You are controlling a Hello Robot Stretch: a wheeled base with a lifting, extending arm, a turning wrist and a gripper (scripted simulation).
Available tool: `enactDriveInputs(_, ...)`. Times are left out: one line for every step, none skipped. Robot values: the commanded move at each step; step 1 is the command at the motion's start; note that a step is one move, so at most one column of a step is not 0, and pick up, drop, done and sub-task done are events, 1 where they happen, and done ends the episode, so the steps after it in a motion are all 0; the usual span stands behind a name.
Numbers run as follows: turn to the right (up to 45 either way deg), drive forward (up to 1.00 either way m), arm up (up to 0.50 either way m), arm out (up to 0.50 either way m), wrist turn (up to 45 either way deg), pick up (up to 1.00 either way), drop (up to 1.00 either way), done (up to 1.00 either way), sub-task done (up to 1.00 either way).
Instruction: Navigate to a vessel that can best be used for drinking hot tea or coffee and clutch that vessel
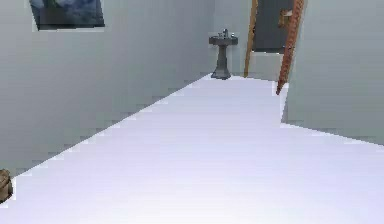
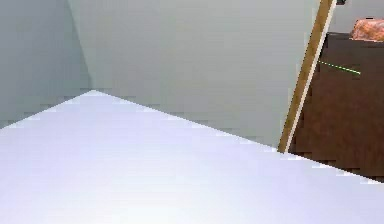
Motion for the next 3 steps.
enactDriveInputs(12.0, 0.0, 0.0, 0.0, 0.0, 0.0, 0.0, 0.0, 0.0)
enactDriveInputs(0.0, 1.0, 0.0, 0.0, 0.0, 0.0, 0.0, 0.0, 0.0)
enactDriveInputs(0.0, 1.0, 0.0, 0.0, 0.0, 0.0, 0.0, 0.0, 0.0)
